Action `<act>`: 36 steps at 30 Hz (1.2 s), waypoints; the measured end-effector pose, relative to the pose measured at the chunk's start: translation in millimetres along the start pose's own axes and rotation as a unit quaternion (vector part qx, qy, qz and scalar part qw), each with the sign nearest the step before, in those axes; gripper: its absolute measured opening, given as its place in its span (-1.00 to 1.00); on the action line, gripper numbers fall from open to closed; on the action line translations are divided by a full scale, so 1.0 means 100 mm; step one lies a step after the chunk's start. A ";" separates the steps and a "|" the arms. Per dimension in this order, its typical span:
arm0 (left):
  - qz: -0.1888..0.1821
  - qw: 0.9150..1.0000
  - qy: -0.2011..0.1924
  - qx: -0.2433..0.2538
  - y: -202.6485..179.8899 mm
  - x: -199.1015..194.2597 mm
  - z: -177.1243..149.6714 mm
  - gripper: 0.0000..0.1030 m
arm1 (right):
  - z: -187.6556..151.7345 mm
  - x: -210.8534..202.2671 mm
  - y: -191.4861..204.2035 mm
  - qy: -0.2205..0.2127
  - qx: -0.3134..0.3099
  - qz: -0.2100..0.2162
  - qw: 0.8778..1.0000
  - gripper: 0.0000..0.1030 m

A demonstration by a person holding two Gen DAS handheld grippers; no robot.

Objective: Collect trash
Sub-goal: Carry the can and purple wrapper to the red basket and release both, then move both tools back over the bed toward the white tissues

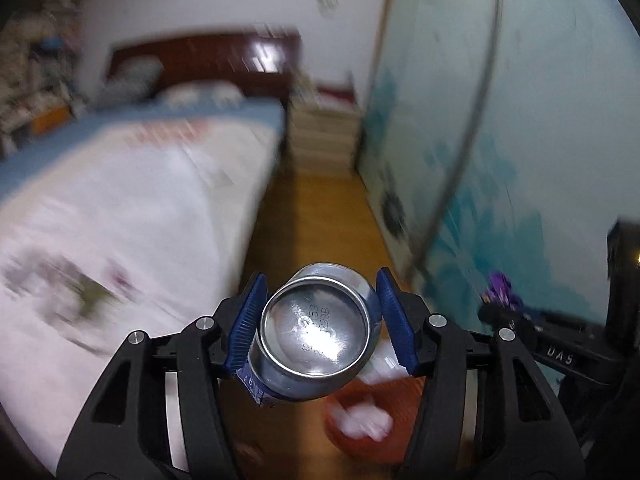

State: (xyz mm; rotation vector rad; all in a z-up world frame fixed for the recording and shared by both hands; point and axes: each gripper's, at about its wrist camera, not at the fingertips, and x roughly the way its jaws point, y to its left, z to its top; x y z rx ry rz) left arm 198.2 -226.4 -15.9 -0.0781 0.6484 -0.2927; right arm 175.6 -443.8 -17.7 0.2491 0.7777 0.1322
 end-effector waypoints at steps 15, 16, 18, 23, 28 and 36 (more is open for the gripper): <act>-0.065 0.975 0.209 0.040 -0.93 1.47 -0.97 0.12 | -0.40 0.70 -0.82 0.172 0.079 -0.081 0.979 -0.20; -0.064 0.975 0.209 0.041 -0.95 1.46 -0.98 0.12 | -0.39 0.69 -0.81 0.170 0.078 -0.082 0.979 -0.01; -0.064 0.975 0.209 0.039 -0.98 1.47 -0.96 0.32 | -0.36 0.66 -0.80 0.161 0.074 -0.091 0.980 0.19; -0.058 0.976 0.207 0.029 -0.86 1.35 -0.91 0.51 | -0.30 0.62 -0.77 0.151 0.075 -0.097 0.981 0.25; -0.046 0.981 0.187 0.009 -0.69 1.13 -0.76 0.52 | -0.19 0.50 -0.74 0.115 0.094 -0.085 0.985 0.27; 0.000 0.998 0.057 -0.002 -0.22 0.05 -0.17 0.59 | -0.01 0.37 -0.13 0.036 0.083 0.005 0.996 0.35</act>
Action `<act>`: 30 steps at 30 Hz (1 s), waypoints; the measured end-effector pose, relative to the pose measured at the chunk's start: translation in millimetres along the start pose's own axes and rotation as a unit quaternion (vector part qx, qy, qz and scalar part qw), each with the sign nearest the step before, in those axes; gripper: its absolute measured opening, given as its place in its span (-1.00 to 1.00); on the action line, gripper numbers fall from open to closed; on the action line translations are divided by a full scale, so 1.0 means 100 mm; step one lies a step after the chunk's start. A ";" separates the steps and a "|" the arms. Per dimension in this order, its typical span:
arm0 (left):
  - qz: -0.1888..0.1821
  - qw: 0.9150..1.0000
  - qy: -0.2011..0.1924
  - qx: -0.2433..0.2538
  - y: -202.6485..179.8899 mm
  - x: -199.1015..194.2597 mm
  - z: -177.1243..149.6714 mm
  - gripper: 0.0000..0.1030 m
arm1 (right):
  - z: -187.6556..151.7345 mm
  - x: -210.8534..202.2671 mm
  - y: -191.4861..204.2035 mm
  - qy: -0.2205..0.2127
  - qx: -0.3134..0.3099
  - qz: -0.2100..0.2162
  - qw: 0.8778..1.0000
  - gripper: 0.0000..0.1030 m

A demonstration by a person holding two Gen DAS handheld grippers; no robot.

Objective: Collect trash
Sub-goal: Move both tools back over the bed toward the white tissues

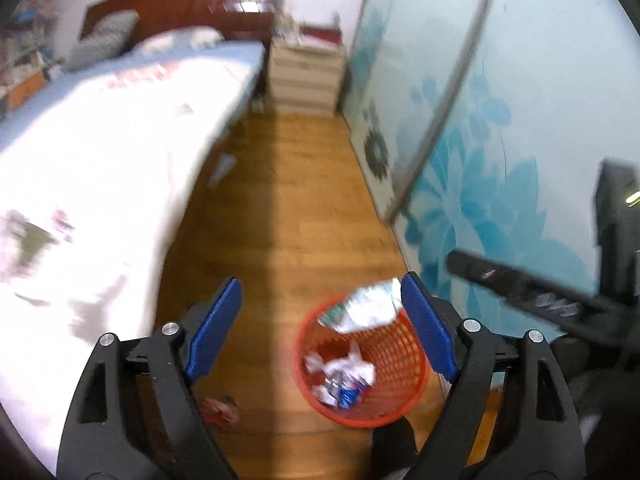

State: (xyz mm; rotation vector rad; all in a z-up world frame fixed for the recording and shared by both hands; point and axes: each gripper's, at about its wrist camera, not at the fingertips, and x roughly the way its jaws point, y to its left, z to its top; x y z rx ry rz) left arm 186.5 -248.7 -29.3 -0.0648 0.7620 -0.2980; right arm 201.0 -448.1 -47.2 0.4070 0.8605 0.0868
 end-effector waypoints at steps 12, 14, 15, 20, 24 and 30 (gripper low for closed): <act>0.143 0.984 -0.094 -0.049 1.51 -1.35 -0.18 0.67 | -0.34 0.09 1.69 -0.063 -0.128 0.125 0.982 0.37; 0.160 0.981 -0.085 -0.066 1.69 -1.36 -0.25 0.67 | -0.45 0.13 1.97 -0.058 -0.152 0.136 0.977 0.37; 0.175 0.979 -0.075 -0.076 1.82 -1.36 -0.30 0.67 | -0.50 0.14 2.06 -0.057 -0.159 0.138 0.976 0.37; 0.205 0.973 -0.066 -0.082 2.12 -1.40 -0.43 0.67 | -0.71 0.23 2.53 -0.046 -0.197 0.146 0.968 0.37; 0.194 0.973 -0.061 -0.112 2.35 -1.45 -0.49 0.67 | -0.81 0.28 2.70 -0.041 -0.208 0.153 0.965 0.37; 0.191 0.971 -0.061 -0.127 2.43 -1.49 -0.55 0.67 | -0.86 0.33 2.70 -0.033 -0.207 0.157 0.965 0.37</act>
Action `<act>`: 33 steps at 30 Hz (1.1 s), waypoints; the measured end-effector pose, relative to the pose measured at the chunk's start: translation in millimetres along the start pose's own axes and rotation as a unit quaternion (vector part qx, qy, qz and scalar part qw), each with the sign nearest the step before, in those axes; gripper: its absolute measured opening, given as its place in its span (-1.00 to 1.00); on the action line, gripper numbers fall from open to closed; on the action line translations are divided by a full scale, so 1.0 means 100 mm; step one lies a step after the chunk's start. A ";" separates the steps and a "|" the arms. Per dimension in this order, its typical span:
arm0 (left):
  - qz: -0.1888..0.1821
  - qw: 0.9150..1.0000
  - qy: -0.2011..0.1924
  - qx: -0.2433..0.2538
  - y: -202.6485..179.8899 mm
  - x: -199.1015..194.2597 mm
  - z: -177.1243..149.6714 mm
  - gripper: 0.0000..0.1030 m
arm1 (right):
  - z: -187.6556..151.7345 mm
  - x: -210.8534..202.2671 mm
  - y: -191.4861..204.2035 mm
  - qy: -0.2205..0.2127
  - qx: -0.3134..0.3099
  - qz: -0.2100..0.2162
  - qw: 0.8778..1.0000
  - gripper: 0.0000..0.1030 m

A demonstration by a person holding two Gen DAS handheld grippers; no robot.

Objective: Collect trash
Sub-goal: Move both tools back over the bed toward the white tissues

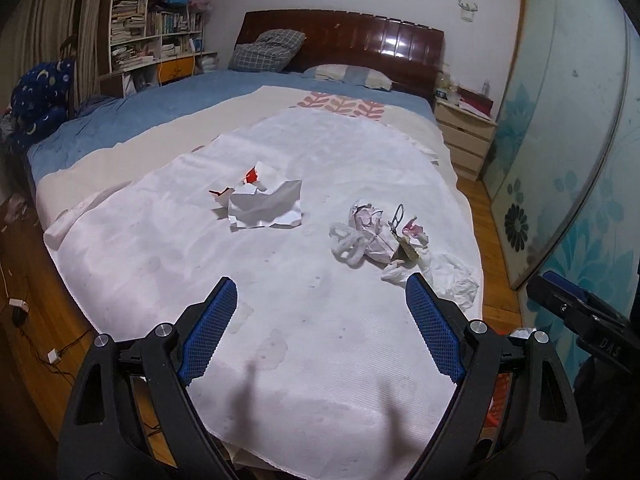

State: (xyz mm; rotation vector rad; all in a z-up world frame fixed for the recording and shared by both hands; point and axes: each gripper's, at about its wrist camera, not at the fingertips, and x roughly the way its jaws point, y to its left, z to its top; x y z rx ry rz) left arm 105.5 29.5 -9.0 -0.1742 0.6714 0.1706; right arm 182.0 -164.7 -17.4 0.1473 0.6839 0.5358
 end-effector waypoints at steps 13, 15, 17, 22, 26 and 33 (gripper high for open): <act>-0.006 1.000 -0.005 -0.002 0.05 -0.09 -0.11 0.67 | 0.05 -0.19 0.12 0.006 -0.027 -0.013 1.000 0.38; -0.003 1.000 -0.004 -0.003 0.09 -0.10 -0.13 0.67 | 0.04 -0.15 0.17 0.007 -0.049 -0.019 0.999 0.39; 0.000 1.000 -0.001 -0.006 0.15 -0.10 -0.14 0.67 | 0.05 -0.03 0.16 0.014 -0.045 -0.011 0.999 0.38; 0.010 1.000 0.005 -0.028 0.37 -0.07 -0.13 0.67 | 0.12 0.47 0.19 0.036 -0.041 -0.004 0.998 0.38; 0.013 0.999 0.010 -0.044 0.48 0.02 -0.08 0.67 | 0.00 1.11 0.06 0.118 -0.002 -0.026 0.993 0.25; 0.008 0.998 0.011 -0.054 0.61 0.33 0.07 0.67 | 0.05 0.99 0.04 0.119 -0.001 -0.003 0.993 -0.71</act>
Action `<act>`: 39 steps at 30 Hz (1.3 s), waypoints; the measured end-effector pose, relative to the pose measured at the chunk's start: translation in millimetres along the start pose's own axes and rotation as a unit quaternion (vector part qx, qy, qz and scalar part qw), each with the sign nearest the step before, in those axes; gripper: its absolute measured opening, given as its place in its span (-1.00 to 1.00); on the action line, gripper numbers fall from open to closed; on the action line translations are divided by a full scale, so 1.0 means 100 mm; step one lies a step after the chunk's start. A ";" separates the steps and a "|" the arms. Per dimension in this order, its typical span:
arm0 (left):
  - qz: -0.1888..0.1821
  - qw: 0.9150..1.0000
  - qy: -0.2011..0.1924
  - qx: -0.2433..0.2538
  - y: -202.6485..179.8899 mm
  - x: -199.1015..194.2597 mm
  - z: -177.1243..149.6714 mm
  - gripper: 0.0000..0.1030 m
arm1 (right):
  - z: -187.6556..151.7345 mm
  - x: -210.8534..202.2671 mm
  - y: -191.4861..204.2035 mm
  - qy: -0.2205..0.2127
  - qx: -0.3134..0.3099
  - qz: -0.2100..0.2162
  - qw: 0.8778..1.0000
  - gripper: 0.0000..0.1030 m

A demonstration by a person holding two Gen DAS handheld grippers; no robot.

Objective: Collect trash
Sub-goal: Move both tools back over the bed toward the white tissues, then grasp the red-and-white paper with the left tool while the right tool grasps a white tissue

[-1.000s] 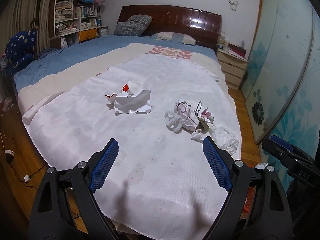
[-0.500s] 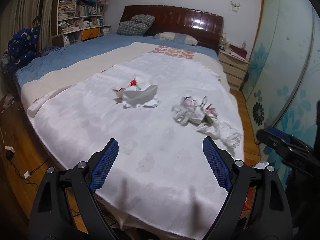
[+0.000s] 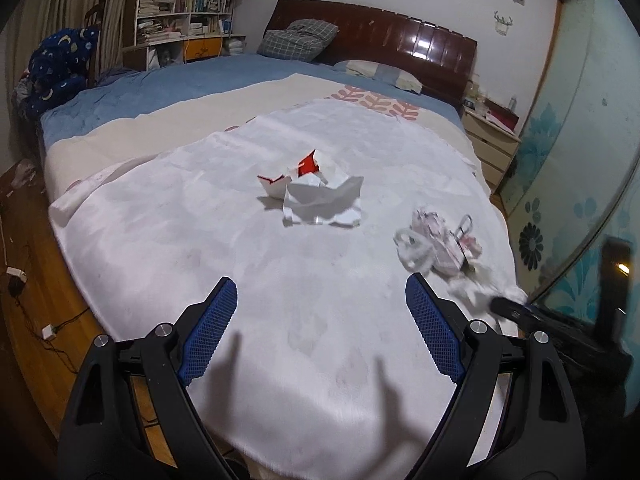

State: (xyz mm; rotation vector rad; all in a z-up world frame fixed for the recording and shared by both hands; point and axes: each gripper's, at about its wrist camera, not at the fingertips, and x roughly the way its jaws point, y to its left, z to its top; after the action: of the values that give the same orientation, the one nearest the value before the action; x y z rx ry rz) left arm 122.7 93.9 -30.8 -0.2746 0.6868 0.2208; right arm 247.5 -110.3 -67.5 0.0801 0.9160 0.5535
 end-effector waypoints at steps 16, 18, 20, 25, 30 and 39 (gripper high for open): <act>-0.020 0.995 0.070 -0.066 0.21 1.11 0.64 0.67 | 0.08 -0.40 -0.16 -0.041 0.021 0.063 0.997 -0.76; -0.017 0.993 0.087 -0.082 0.23 1.22 0.68 0.67 | 0.10 -0.40 -0.13 -0.042 0.019 0.065 0.997 -0.76; -0.027 0.990 0.094 -0.103 0.25 1.33 0.72 0.67 | 0.11 -0.38 -0.12 -0.039 0.022 0.069 0.997 -0.76; -0.017 0.983 0.097 -0.152 0.32 1.48 0.65 0.62 | 0.11 -0.39 -0.11 -0.038 0.019 0.072 0.997 -0.76; -0.025 0.982 0.103 -0.157 0.26 1.40 0.56 -0.37 | 0.11 -0.42 -0.17 -0.039 0.021 0.066 0.997 -0.76; -0.018 0.990 0.041 -0.137 0.21 0.94 0.45 -0.45 | 0.09 -0.67 -0.39 -0.058 0.041 0.063 0.996 -0.76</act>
State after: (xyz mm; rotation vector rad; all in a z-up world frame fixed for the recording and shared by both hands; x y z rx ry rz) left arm 213.8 138.9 -61.9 -0.5602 0.7318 0.2715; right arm 238.4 -174.9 -24.4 0.2427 0.8233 0.6210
